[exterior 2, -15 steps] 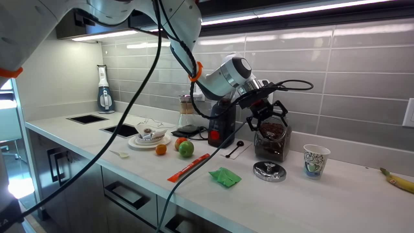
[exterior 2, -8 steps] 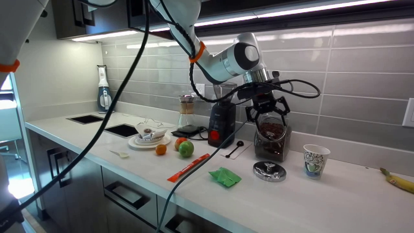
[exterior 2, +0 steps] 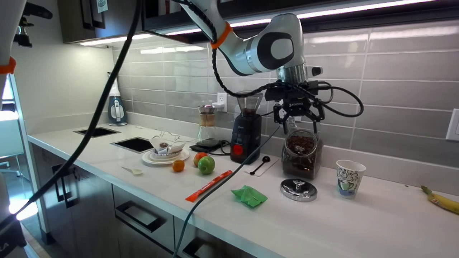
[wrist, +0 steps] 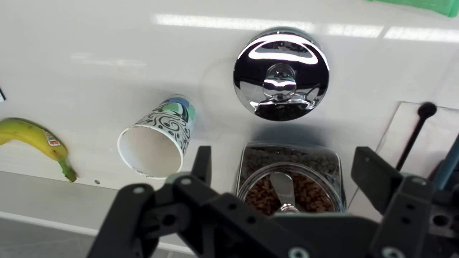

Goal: Transfer a spoonful of contents from the container into the cup

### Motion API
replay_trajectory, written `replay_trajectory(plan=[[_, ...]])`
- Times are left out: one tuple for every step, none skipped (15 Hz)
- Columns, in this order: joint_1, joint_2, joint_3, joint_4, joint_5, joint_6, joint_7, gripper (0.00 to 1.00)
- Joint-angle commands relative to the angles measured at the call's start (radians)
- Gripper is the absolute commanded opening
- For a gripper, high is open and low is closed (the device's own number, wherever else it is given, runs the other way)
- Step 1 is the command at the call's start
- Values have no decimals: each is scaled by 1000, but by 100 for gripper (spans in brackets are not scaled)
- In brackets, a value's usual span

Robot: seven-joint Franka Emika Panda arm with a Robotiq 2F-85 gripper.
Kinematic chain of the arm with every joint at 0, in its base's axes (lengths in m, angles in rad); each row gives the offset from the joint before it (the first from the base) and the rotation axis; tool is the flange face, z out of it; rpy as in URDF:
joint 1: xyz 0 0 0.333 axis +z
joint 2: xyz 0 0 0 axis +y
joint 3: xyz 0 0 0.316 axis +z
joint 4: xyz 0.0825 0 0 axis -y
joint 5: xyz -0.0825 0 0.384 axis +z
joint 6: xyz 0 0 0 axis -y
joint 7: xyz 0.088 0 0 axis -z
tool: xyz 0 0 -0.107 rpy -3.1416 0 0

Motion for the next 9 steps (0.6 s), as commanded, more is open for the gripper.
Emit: replay_trajectory(plan=[[-33,-67,28,-89,111,59,-108,100],[-36,-75,29,-99,135,68,-131,100],[-39,-81,30,-106,159,75,-152,100],[-38,-86,28,-111,182,83,-166,100],[-39,-90,27,-115,204,88,-181,100],[-31,-93,15,-120,200,96,-175,100],[-13,-63,1,-72,168,63,-144,100],[-13,-67,0,-76,172,66,-146,100],[-13,-71,-1,-80,174,67,-147,100]])
